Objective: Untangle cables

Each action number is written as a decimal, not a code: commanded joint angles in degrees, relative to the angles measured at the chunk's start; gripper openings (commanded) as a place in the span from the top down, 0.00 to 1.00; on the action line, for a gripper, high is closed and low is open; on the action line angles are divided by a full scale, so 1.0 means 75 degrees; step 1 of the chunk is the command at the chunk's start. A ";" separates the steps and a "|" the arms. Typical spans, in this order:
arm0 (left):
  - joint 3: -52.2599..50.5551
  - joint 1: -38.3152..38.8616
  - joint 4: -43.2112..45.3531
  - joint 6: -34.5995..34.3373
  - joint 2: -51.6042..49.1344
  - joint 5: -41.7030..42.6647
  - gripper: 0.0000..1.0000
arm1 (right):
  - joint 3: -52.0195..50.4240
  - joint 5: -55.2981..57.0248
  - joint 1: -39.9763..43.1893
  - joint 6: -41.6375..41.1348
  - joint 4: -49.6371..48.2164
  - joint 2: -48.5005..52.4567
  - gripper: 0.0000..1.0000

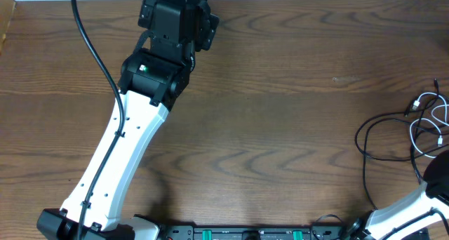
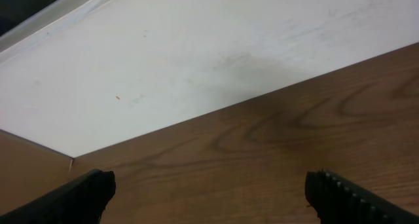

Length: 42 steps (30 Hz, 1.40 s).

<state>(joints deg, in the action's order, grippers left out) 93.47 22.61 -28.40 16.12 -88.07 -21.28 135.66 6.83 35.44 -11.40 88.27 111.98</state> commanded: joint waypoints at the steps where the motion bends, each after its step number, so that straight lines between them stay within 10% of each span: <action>1: 0.0067 -0.0003 0.0020 -0.0047 0.0157 -0.0017 0.02 | 0.0000 -0.0737 -0.0452 0.0472 -0.0099 -0.0364 0.02; 42: 0.0067 -0.0073 -0.0070 -0.0545 0.0157 -0.0082 0.02 | 0.0003 -0.0609 -0.6239 0.1565 -0.1338 -0.0807 0.01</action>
<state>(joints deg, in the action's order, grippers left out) 93.47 22.57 -29.34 14.55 -88.07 -21.28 135.61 0.01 -9.67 -0.95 79.11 106.32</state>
